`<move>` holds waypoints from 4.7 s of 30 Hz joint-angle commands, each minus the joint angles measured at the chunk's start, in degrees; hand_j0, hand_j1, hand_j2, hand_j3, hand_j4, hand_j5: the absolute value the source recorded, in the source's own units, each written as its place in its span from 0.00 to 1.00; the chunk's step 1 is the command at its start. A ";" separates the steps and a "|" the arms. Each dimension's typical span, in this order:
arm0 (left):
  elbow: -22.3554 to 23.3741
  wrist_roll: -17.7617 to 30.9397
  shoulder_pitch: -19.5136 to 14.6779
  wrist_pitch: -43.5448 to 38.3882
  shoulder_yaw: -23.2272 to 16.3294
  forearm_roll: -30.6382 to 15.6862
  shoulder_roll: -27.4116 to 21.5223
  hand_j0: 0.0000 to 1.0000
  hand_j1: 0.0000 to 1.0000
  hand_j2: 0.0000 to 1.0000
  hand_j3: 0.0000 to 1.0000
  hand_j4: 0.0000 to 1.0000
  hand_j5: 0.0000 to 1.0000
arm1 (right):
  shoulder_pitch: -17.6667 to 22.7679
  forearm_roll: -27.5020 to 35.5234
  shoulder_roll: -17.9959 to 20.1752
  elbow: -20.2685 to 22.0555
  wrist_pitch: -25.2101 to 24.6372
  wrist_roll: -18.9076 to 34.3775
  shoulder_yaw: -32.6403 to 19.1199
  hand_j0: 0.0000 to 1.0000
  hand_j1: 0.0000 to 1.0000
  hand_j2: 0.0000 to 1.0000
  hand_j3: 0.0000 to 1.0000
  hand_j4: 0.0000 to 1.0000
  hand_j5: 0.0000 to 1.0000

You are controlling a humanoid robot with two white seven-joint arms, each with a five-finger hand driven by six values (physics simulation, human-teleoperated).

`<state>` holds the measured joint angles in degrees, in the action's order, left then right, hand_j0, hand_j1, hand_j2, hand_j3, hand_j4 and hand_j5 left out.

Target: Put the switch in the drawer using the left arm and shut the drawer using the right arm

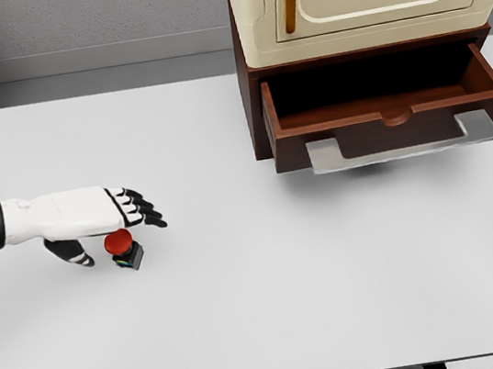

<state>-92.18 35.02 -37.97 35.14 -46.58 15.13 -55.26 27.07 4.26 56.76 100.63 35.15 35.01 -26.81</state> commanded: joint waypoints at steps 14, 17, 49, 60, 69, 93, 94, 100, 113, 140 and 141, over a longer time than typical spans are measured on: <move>-3.00 -0.02 0.35 -0.14 -0.45 0.25 -2.05 0.79 0.79 0.79 0.79 0.79 0.79 | -8.35 0.13 3.18 0.09 -0.15 -0.01 10.64 0.53 0.53 0.53 0.53 0.53 0.53; -3.00 -0.02 0.35 -0.14 -0.45 0.25 -1.96 0.79 0.79 0.79 0.79 0.79 0.79 | -8.88 0.13 3.18 0.09 -0.15 -0.01 11.52 0.54 0.54 0.54 0.54 0.54 0.54; -5.11 -0.02 0.70 -0.14 -1.94 1.39 -1.26 0.32 0.32 0.32 0.32 0.32 0.32 | -11.34 0.13 3.44 0.09 -0.15 -0.01 14.51 0.57 0.57 0.57 0.57 0.57 0.57; -8.81 -0.02 -6.33 -0.14 -2.73 1.12 4.01 0.32 0.32 0.32 0.32 0.32 0.32 | -11.34 0.13 3.44 0.09 -0.15 -0.01 14.51 0.58 0.58 0.58 0.58 0.58 0.58; -8.81 -0.02 -12.30 -0.14 -2.64 0.95 9.20 0.32 0.32 0.32 0.32 0.32 0.32 | -11.34 0.13 3.44 0.00 -0.15 -0.01 14.51 0.58 0.58 0.58 0.58 0.58 0.58; -4.85 -0.02 -24.96 -0.14 -1.94 -8.28 15.53 0.24 0.24 0.24 0.24 0.24 0.24 | -11.43 0.13 3.44 0.00 -0.15 -0.01 14.51 0.58 0.58 0.58 0.58 0.58 0.58; -4.76 -0.02 -25.66 -0.14 -1.94 -8.98 15.35 0.24 0.24 0.24 0.24 0.24 0.24 | -11.34 0.13 3.44 0.00 -0.15 -0.01 14.51 0.58 0.58 0.58 0.58 0.58 0.58; -3.88 -0.02 -25.93 -0.14 -1.68 -8.81 17.29 0.24 0.24 0.24 0.24 0.24 0.24 | -11.34 0.13 3.44 0.00 -0.15 -0.01 14.51 0.58 0.58 0.58 0.58 0.58 0.58; 14.93 -0.02 -28.21 -0.14 -2.29 -1.69 38.91 0.24 0.24 0.24 0.24 0.24 0.24 | -11.60 0.13 3.36 0.00 -0.15 -0.01 14.51 0.59 0.59 0.59 0.59 0.59 0.59; 29.95 -0.02 -28.04 -0.14 -3.61 2.36 49.89 0.69 0.69 0.69 0.69 0.69 0.69 | -12.57 0.31 3.18 0.09 -0.15 -0.01 14.07 0.60 0.60 0.60 0.60 0.60 0.60; 30.92 -0.02 -28.04 -0.14 -3.61 2.36 49.98 0.75 0.75 0.75 0.75 0.75 0.75 | -12.66 0.31 3.18 0.00 -0.15 -0.01 14.07 0.60 0.60 0.60 0.60 0.60 0.60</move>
<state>-62.12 35.03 -66.01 35.18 -50.31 17.97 -5.33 14.50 4.14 59.87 100.63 35.18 35.05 -12.75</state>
